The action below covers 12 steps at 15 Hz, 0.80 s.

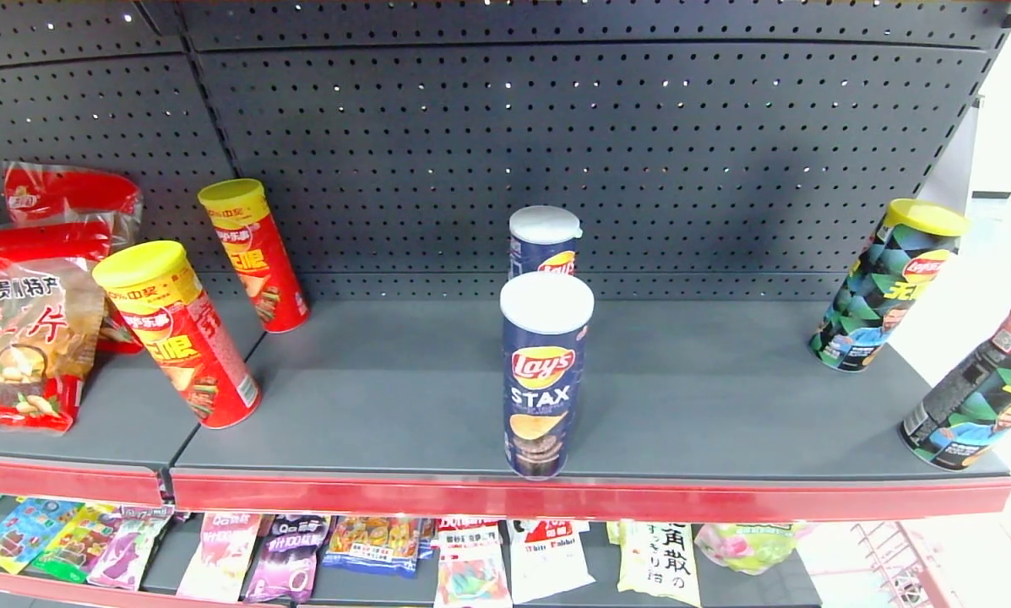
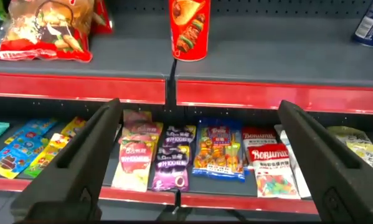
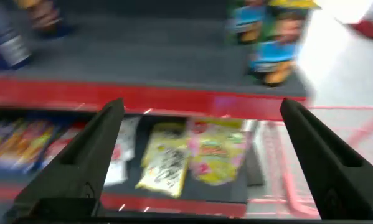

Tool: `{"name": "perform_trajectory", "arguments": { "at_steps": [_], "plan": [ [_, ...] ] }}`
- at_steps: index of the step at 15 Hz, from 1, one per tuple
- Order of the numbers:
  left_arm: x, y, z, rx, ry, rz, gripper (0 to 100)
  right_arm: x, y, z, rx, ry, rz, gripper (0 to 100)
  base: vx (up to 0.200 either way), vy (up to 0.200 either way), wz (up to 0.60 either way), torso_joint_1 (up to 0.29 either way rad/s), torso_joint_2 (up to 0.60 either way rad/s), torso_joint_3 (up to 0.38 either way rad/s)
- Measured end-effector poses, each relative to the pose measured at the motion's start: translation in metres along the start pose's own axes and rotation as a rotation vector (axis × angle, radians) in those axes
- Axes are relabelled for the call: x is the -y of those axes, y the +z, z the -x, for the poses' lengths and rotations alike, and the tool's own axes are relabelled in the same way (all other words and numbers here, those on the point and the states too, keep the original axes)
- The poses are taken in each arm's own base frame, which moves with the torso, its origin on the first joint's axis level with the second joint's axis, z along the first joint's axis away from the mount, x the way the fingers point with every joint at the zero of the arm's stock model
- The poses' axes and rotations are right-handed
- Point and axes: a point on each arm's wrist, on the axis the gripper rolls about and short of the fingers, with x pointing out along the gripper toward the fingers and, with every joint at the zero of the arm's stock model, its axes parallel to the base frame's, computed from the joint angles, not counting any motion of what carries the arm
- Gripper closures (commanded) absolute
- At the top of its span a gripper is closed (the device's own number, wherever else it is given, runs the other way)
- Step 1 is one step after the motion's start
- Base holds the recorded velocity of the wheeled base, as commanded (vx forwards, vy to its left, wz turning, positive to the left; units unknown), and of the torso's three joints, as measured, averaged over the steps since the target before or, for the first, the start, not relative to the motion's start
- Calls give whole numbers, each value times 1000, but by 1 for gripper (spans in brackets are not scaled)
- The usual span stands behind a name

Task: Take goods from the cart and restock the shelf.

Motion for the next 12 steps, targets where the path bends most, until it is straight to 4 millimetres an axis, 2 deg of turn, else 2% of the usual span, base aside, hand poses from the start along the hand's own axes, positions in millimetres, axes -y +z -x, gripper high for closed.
{"name": "perform_trajectory", "arguments": {
  "at_steps": [1, 3, 12],
  "plan": [
    [0, 0, 0, 0, 0, 0, 0, 0, -2, 0, -18, -1, -32, 0, 0, 0, 0, 0, 0, 0],
    [0, 0, 0, 0, 4, -3, 0, 2, -2, 0, -25, -115, -59, 0, 0, 0, 0, 0, 0, 0],
    [0, 0, 0, -2, 3, -2, 0, 3, -3, 0, -27, -126, -57, 0, 0, 0, 0, 0, 0, 0]
  ]
}}
